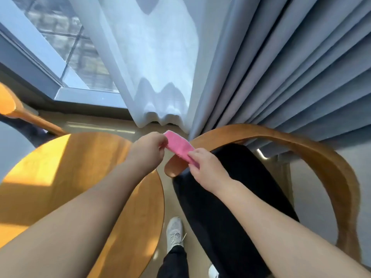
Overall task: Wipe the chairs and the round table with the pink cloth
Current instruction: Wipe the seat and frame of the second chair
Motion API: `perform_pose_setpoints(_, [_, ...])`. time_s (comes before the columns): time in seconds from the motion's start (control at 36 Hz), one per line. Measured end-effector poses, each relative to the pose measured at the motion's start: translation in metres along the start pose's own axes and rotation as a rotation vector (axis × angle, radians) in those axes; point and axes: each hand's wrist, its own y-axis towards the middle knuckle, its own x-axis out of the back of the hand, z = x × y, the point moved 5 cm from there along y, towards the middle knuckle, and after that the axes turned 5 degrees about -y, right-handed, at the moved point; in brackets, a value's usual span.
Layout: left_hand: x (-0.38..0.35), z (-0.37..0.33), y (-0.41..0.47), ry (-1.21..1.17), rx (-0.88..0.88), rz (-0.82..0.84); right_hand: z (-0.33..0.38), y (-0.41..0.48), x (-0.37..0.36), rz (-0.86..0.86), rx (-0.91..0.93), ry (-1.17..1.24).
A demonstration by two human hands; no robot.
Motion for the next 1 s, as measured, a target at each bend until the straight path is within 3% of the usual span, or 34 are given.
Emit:
perform_pose_setpoints(0.08, [-0.024,0.020,-0.013,-0.032,0.063,0.046,-0.012,0.001,-0.033,0.193,0.032,-0.085])
perform_pose_setpoints(0.17, [-0.036,0.032,-0.024,-0.048,0.062,0.039,-0.018,0.010,-0.040,0.216,0.145,-0.255])
perform_pose_setpoints(0.25, [-0.038,0.039,-0.030,-0.041,0.047,-0.024,-0.013,0.033,-0.039,0.224,0.339,-0.392])
perform_pose_setpoints(0.36, [-0.037,0.051,-0.036,-0.073,0.109,-0.081,-0.005,0.058,-0.062,0.442,0.668,-0.723])
perform_pose_setpoints(0.47, [-0.042,0.056,-0.041,-0.078,0.170,-0.094,0.002,0.061,-0.086,0.372,0.817,-0.707])
perform_pose_setpoints(0.72, [-0.058,0.053,-0.042,-0.044,0.192,-0.078,-0.012,0.071,-0.098,0.074,0.803,-0.623])
perform_pose_setpoints(0.89, [-0.067,0.041,-0.043,-0.039,0.124,-0.059,-0.039,0.090,-0.072,0.084,0.601,-0.676])
perform_pose_setpoints(1.0, [-0.086,0.019,-0.043,-0.003,-0.037,0.005,-0.058,0.099,-0.059,0.064,0.537,-0.667])
